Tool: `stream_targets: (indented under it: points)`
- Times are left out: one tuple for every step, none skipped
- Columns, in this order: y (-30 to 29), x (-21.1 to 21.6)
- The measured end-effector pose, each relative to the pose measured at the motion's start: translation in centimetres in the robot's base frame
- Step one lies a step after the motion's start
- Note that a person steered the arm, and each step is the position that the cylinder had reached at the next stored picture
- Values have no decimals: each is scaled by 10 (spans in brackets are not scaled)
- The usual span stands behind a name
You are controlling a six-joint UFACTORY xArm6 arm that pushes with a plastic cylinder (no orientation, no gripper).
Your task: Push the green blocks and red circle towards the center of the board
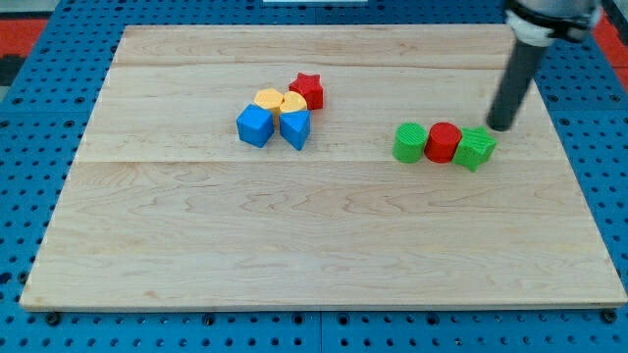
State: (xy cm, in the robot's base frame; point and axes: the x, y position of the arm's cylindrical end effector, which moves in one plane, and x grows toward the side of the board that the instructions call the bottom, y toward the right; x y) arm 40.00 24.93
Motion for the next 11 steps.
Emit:
stream_targets:
  points:
    - [34, 43]
    - [15, 39]
    - [-23, 16]
    - [-58, -2]
    - [-53, 0]
    - [-18, 17]
    - [-13, 33]
    - [-30, 33]
    - [-58, 33]
    - [-77, 32]
    - [-100, 22]
